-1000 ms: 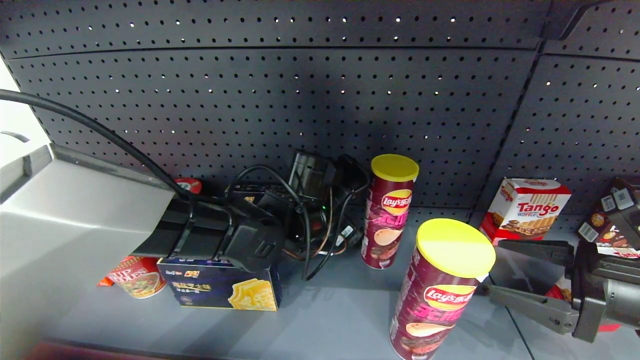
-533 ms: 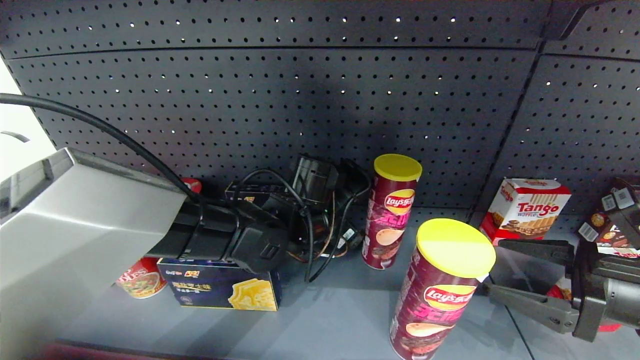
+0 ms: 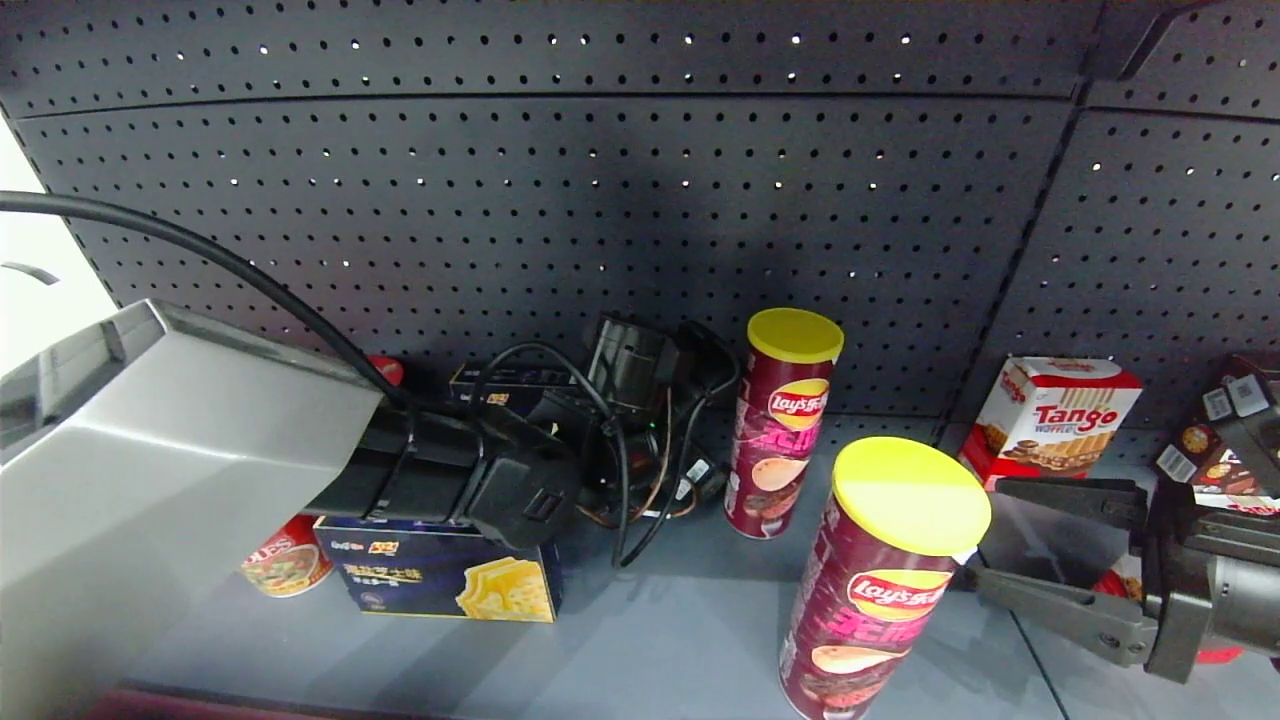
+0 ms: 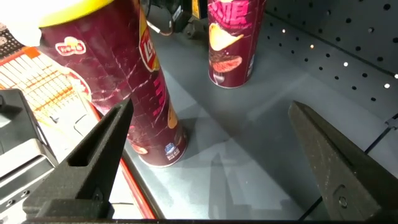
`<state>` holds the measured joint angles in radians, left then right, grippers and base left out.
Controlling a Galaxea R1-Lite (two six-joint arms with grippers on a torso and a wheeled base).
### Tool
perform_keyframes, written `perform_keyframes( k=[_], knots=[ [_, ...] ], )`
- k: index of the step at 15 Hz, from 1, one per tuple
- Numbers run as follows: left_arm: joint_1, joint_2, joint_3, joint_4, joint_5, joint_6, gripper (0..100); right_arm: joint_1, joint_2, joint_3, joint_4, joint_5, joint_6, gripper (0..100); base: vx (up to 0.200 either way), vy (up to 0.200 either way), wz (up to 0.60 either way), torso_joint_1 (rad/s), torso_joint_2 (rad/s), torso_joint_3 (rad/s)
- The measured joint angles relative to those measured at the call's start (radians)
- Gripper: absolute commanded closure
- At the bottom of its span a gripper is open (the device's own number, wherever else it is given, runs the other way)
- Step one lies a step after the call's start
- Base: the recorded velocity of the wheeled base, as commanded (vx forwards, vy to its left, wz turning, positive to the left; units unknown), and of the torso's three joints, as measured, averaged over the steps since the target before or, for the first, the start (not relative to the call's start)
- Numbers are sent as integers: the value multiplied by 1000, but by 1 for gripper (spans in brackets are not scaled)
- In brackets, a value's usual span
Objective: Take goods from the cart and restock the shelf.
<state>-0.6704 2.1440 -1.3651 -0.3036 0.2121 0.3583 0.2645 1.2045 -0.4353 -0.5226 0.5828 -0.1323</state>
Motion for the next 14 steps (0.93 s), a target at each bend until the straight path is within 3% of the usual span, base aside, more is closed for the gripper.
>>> perform_keyframes(
  k=[3, 8, 11, 14],
  knots=[
    [7, -59, 9, 4, 9, -8, 0, 1, 6, -5, 0, -6, -2, 0, 0, 0, 0, 0, 0, 0],
    [14, -178, 32, 13, 32, -100, 0, 3, -13, -21, 24, -151, -1, 0, 0, 0, 0, 0, 0, 0],
    [28, -269, 82, 13, 34, -105, 0, 40, -36, -67, 115, -322, -5, 0, 0, 0, 0, 0, 0, 0],
    [68, -372, 149, 14, 30, -106, 0, 121, -50, -88, 127, -390, -6, 0, 0, 0, 0, 0, 0, 0]
  ],
)
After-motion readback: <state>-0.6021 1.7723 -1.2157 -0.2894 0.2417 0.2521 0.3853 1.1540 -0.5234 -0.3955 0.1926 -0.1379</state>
